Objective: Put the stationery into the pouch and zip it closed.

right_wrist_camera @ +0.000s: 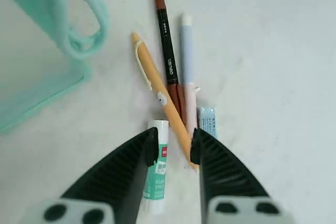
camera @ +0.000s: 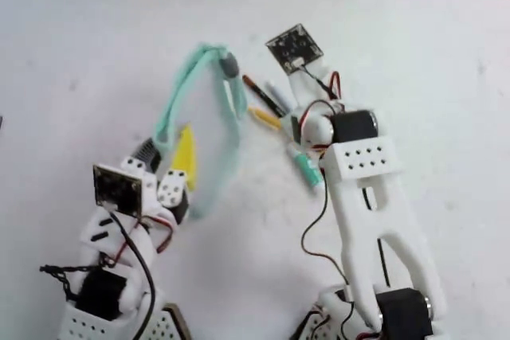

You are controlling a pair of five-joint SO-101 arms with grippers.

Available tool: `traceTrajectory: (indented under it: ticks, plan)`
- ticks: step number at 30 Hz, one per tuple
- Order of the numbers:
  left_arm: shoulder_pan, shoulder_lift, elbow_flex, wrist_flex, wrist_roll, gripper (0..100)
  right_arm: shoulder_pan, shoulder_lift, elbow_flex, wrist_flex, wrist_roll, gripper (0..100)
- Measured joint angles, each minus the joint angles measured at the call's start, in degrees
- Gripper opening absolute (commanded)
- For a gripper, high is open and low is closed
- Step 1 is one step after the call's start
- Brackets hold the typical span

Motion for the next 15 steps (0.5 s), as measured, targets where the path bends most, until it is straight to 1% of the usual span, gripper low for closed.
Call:
traceTrajectory:
  ticks: [2, 3, 7, 10, 15]
  plan:
    - [-1.8, 0.0, 0.0, 0.0, 0.4, 2, -0.5, 0.9, 0.1, -1.9, 0.9, 1.8]
    - [-2.7, 0.0, 0.0, 0.0, 1.3, 2, -1.1, 2.0, 0.0, -2.5, 1.0, 1.5]
    - [-8.1, 0.4, 0.0, 0.0, 7.0, 2, -3.1, 10.0, -3.4, -2.9, 1.2, 7.3]
    - [-9.9, 0.6, 0.0, 0.0, 8.5, 2, -4.3, 17.8, -10.5, -1.3, 1.2, 8.7]
    - [-10.1, 0.6, 0.0, 0.0, 8.7, 3, -6.0, 32.9, -25.3, 3.9, 1.2, 8.7]
